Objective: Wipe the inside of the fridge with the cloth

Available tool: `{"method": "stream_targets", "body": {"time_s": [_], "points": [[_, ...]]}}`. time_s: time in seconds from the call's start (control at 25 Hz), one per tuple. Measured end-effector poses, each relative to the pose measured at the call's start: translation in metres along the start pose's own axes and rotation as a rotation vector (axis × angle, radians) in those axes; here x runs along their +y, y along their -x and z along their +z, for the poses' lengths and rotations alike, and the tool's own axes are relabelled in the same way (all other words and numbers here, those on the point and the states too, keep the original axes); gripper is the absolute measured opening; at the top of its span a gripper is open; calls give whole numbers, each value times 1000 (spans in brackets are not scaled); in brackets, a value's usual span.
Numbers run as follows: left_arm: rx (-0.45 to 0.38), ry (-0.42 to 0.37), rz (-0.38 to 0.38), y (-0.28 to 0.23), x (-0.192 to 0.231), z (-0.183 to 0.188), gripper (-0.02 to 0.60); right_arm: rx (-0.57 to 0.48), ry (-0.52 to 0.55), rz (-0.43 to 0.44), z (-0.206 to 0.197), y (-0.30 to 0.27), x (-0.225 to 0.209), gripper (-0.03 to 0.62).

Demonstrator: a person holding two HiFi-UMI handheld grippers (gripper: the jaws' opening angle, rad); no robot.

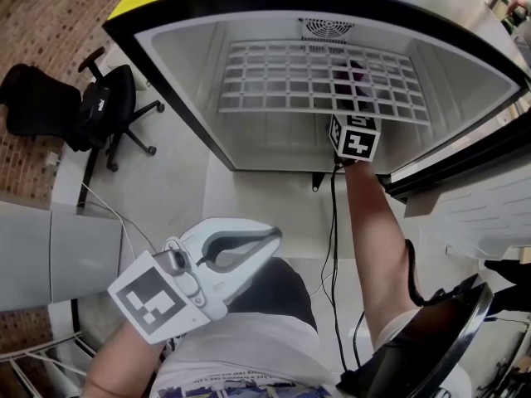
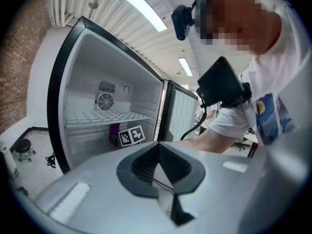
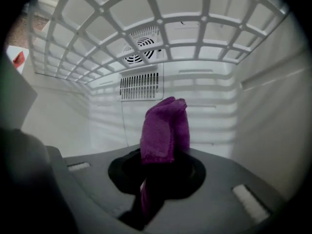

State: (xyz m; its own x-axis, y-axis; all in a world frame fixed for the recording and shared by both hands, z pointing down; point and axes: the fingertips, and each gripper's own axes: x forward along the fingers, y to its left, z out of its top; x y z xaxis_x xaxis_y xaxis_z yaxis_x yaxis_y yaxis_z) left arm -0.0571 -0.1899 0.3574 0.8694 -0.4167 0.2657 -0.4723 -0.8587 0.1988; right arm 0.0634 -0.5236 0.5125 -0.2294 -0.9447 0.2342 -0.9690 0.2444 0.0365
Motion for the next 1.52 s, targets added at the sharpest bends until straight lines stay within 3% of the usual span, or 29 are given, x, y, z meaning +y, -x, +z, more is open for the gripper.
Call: {"method": "stream_targets", "body": {"time_s": [1.52], "points": [[-21, 22, 131, 44, 21, -6, 6, 4, 134, 363, 12, -36, 174, 54]]}}
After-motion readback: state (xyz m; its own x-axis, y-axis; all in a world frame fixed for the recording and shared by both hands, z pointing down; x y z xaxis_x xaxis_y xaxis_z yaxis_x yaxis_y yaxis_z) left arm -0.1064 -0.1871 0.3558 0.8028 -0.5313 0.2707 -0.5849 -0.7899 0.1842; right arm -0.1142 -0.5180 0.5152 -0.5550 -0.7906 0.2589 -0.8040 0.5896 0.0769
